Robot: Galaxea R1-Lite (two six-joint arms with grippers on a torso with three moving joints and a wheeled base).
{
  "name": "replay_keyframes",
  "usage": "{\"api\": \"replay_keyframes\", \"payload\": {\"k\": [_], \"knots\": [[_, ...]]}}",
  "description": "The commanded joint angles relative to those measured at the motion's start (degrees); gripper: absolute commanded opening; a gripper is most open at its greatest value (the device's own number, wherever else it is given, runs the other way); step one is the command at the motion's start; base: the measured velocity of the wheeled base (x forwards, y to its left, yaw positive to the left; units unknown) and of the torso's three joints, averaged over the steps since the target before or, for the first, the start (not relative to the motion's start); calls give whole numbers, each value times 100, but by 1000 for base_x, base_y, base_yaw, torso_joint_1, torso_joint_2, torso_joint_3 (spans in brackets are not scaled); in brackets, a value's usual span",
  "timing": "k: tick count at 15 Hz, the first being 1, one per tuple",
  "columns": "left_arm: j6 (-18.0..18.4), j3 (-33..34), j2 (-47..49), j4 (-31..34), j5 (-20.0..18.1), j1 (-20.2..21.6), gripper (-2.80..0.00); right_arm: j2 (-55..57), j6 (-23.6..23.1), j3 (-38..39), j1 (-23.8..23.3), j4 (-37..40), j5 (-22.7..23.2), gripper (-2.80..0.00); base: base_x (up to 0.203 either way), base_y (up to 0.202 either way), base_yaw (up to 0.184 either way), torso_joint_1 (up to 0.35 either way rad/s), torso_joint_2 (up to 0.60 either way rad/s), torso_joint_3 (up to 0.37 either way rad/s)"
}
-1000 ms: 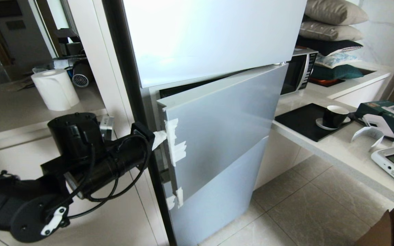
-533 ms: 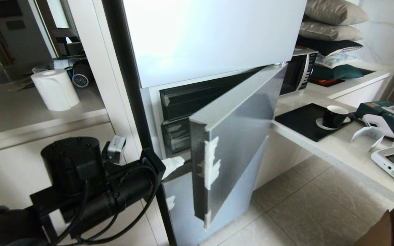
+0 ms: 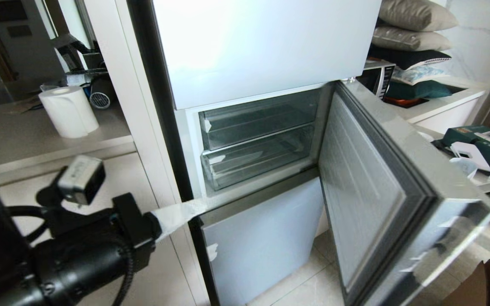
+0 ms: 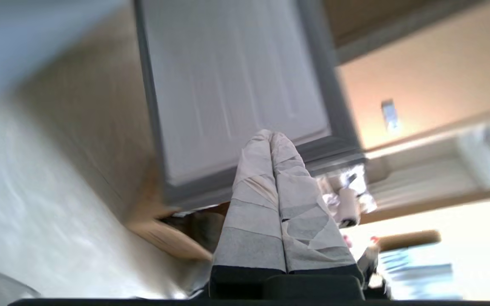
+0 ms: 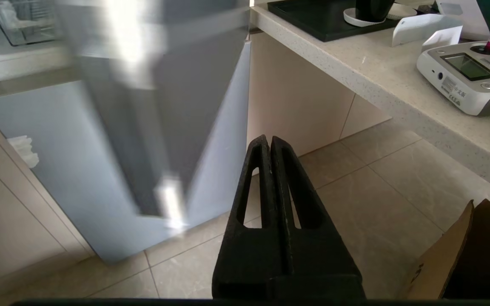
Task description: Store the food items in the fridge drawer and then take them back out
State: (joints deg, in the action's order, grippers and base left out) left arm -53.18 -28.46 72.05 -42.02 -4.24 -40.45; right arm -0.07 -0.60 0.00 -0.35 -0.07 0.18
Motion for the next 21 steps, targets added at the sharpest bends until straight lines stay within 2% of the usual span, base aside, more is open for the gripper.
{"api": "replay_keyframes", "payload": {"k": [1, 3, 4, 5, 7, 11, 12, 13, 15, 17, 19, 21], "knots": [[764, -707, -1571, 1593, 2, -1, -280, 7, -2, 0, 0, -1, -1, -280, 0, 0, 0, 0, 0, 0], [1545, -1156, -2388, 3122, 64, 26, -280, 7, -2, 0, 0, -1, -1, -280, 0, 0, 0, 0, 0, 0], [1998, -1203, -2744, 3692, 234, 143, -280, 7, -2, 0, 0, -1, -1, -280, 0, 0, 0, 0, 0, 0], [2362, -1161, -2977, 3919, 386, 423, -280, 7, -2, 0, 0, -1, -1, -280, 0, 0, 0, 0, 0, 0], [2770, -1106, -3320, 4047, 522, 1418, -280, 7, -2, 0, 0, -1, -1, -280, 0, 0, 0, 0, 0, 0], [3075, -864, -3997, 4079, 598, 4173, -280, 7, -2, 0, 0, -1, -1, -280, 0, 0, 0, 0, 0, 0], [3297, -534, -4374, 4095, 539, 4530, -280, 7, -2, 0, 0, -1, -1, -280, 0, 0, 0, 0, 0, 0], [3638, 50, -4699, 4106, 449, 4684, -280, 7, -2, 0, 0, -1, -1, -280, 0, 0, 0, 0, 0, 0], [4381, 1335, -5194, 4079, 311, 4693, -280, 7, -2, 0, 0, -1, -1, -280, 0, 0, 0, 0, 0, 0], [4960, 2494, -5424, 3981, 217, 4696, -280, 7, -3, 0, 0, -1, 7, -280, 0, 0, 0, 0, 0, 0], [5254, 2841, -5392, 4121, 207, 4656, -280, 7, -2, 0, 0, -1, -1, -280, 0, 0, 0, 0, 0, 0], [5357, 2720, -5015, 4284, 195, 4536, -280, 7, -11, 0, 0, -1, -1, -280, 0, 0, 0, 0, 0, 0]]}}
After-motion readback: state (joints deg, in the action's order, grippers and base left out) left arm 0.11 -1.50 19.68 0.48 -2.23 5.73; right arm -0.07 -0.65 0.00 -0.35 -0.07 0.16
